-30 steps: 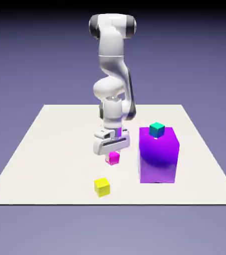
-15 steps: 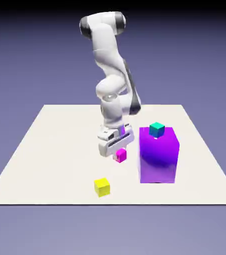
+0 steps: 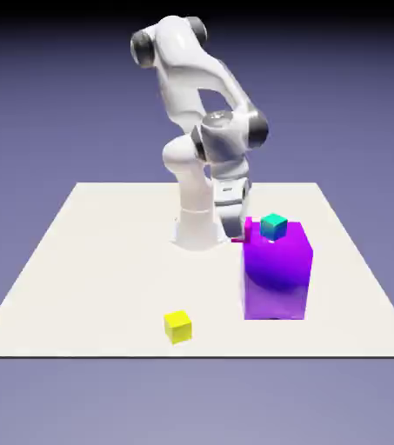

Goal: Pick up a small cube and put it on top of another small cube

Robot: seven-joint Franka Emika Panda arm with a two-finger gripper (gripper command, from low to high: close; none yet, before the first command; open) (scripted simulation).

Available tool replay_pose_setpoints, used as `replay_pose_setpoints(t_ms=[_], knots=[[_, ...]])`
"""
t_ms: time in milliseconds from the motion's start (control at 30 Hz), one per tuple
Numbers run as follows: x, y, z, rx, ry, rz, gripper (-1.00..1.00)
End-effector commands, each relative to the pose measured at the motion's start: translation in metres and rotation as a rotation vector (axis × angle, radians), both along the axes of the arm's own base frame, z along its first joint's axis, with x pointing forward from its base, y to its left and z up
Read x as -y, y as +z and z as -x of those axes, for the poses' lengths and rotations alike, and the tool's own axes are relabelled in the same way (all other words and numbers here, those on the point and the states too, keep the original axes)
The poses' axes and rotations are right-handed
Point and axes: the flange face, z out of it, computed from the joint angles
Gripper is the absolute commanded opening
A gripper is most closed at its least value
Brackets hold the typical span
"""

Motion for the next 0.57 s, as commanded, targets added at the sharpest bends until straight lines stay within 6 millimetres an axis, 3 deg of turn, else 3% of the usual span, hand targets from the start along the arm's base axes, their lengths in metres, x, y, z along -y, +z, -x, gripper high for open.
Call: replay_pose_setpoints(t_ms=[0, 133, 167, 233, 400, 433, 467, 533], knots=[[-0.009, 0.012, 0.005, 0.011, 0.059, 0.004, -1.0], [-0.042, 0.06, 0.033, 0.054, 0.289, 0.031, -1.0], [-0.058, 0.059, 0.048, 0.072, 0.366, 0.035, -1.0], [-0.059, 0.059, 0.049, 0.073, 0.371, 0.035, -1.0], [-0.068, -0.01, 0.052, 0.073, 0.371, 0.035, -1.0], [-0.068, -0.01, 0.052, 0.073, 0.371, 0.035, 1.0], [-0.068, -0.01, 0.052, 0.073, 0.371, 0.035, 1.0], [-0.065, 0.019, 0.049, 0.072, 0.372, 0.034, 1.0]])
